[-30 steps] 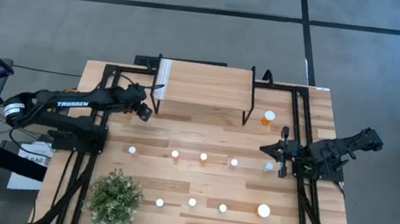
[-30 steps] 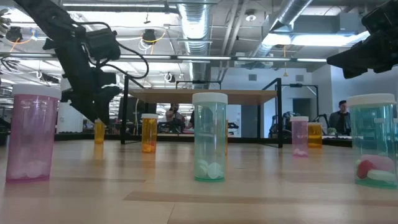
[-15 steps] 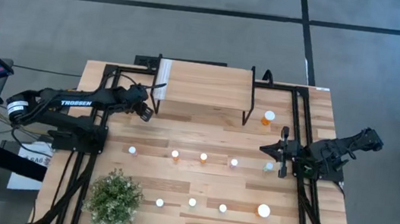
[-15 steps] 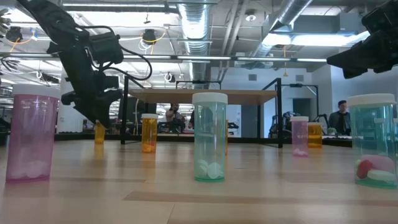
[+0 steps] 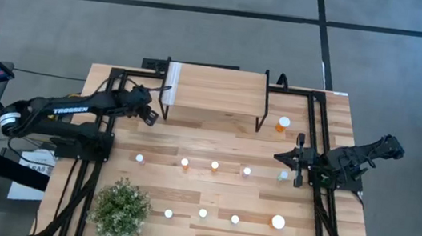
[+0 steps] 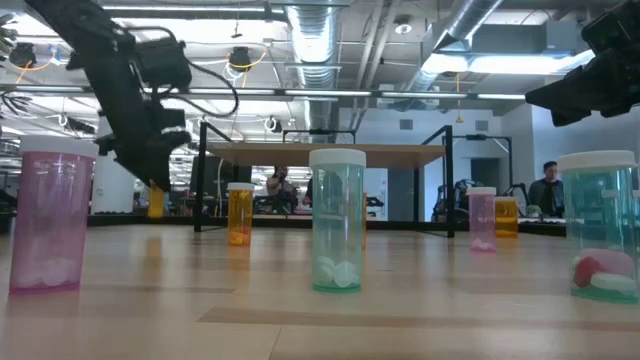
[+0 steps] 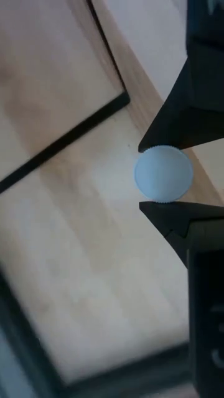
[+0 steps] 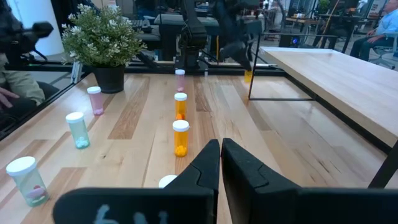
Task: Pick and place medicine bottles onto shelf by color
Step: Put the top small orange pill bottle on the shelf
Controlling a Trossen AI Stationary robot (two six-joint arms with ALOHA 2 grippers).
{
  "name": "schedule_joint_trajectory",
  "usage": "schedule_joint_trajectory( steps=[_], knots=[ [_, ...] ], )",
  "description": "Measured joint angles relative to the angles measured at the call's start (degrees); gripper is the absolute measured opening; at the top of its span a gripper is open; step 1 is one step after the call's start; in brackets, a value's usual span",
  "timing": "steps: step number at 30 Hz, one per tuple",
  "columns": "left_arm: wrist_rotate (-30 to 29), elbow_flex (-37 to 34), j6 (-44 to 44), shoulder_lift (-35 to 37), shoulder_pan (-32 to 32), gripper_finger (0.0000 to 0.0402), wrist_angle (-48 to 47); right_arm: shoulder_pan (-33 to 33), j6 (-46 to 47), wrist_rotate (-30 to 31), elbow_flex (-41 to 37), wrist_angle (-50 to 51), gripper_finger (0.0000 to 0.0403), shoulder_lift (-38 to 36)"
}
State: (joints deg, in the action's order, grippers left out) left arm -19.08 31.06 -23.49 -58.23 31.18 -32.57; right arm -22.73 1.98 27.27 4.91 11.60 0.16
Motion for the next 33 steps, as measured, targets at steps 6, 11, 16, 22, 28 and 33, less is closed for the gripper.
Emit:
schedule_joint_trajectory(
  steps=[6,11,16,22,28,33],
  knots=[
    [-3.0,9.4,0.9,6.0,0.0,0.0107,-10.3,0.0,0.0,0.0,0.0,0.0,0.0042,0.0],
    [-3.4,20.2,3.6,6.6,0.0,0.0107,-14.5,0.0,0.0,0.0,0.0,0.0,0.0042,0.0],
    [-1.6,30.1,6.8,1.4,0.0,0.0107,-15.8,0.0,0.0,0.0,0.0,0.0,0.0042,0.0],
    [-0.2,41.4,11.4,-10.4,0.2,0.0107,-15.6,0.0,0.0,0.0,0.0,0.0,0.0042,0.0],
    [3.8,50.0,14.2,-21.5,1.9,0.0107,-15.7,0.0,0.0,0.0,0.0,0.0,0.0042,0.0],
    [7.5,52.3,14.9,-27.9,4.2,0.0107,-15.4,0.0,0.0,0.0,0.0,0.0,0.0042,0.0]
  ],
)
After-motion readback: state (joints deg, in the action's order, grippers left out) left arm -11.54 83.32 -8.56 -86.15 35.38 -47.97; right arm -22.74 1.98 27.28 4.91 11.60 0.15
